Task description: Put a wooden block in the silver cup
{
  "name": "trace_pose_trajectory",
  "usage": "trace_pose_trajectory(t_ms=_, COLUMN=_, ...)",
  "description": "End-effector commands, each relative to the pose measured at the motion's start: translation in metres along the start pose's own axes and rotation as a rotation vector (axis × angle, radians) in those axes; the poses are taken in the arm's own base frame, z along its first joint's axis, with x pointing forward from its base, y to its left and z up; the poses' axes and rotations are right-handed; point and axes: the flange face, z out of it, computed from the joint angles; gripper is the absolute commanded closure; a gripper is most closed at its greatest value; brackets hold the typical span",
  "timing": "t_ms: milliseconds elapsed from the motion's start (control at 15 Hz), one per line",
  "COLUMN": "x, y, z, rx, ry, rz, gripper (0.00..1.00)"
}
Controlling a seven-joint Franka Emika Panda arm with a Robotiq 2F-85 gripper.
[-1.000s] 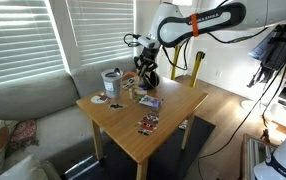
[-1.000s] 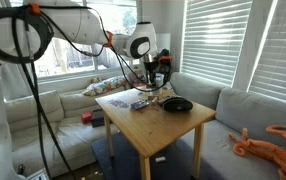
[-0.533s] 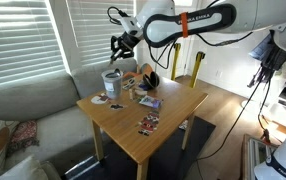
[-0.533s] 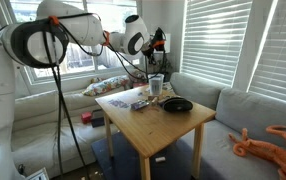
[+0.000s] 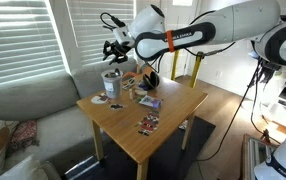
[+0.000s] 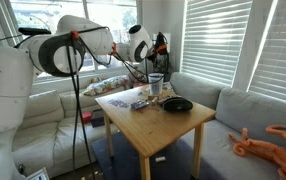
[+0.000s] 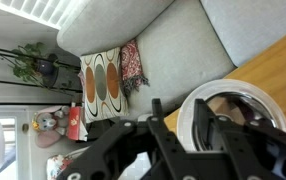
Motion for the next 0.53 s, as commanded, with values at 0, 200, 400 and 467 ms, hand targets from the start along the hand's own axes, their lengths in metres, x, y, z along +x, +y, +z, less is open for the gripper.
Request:
trace_pose_trajectory(t_ms=0, x=-0.004, y=0.012, z=0.0, rx=-0.023, ry=0.0, rz=-0.007, gripper=0.3)
trace_pose_trajectory(t_ms=200, x=-0.004, y=0.028, z=-0.019, rx=-0.1, ry=0.07, rz=0.026, gripper=0.09)
trace_pose_trajectory(t_ms=400, x=0.003, y=0.029, z=-0.018, rx=-0.124, ry=0.099, rz=0.05, gripper=0.12)
trace_pose_trajectory(t_ms=467, x=0.004, y=0.034, z=-0.024, rx=-0.15, ry=0.131, rz=0.051, gripper=0.06)
